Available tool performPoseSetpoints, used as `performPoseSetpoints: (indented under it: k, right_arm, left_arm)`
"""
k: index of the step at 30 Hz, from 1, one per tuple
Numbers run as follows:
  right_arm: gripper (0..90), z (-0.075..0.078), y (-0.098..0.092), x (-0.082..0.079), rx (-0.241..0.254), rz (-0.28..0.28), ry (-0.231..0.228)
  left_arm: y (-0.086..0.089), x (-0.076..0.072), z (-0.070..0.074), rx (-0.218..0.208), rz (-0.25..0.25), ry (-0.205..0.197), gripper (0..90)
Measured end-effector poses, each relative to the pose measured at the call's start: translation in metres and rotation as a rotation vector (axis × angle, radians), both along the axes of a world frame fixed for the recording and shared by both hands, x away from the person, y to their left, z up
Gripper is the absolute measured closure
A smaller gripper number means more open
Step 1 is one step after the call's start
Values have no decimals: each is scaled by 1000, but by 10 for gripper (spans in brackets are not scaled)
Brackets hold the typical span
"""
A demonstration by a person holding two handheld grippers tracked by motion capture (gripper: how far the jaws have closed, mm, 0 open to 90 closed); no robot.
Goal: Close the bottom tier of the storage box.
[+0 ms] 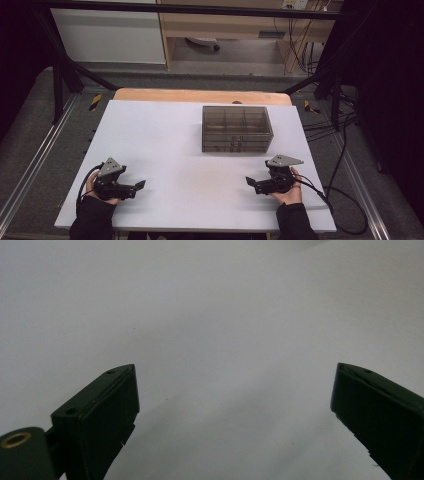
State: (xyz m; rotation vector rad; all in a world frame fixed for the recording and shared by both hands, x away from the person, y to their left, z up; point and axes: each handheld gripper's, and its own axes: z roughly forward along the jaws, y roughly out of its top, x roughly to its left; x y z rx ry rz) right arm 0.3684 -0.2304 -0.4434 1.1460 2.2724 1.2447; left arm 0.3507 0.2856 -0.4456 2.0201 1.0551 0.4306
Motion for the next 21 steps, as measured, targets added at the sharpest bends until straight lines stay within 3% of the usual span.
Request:
performPoseSetpoints:
  k: [4, 6, 12, 21]
  right_arm:
    - [5, -3, -8, -3, -14, 12, 2]
    - [4, -6, -12, -4, 14, 19, 10]
    - [4, -9, -24, -7, 31, 8, 15]
    - [4, -10, -27, -7, 29, -4, 27]
  left_arm:
    - [-1, 0, 0, 6, -5, 2, 48]
    - [-1, 0, 0, 6, -7, 2, 47]
    - [-2, -1, 0, 8, -9, 0, 46]
    - [-3, -1, 1, 10, -14, 0, 46]
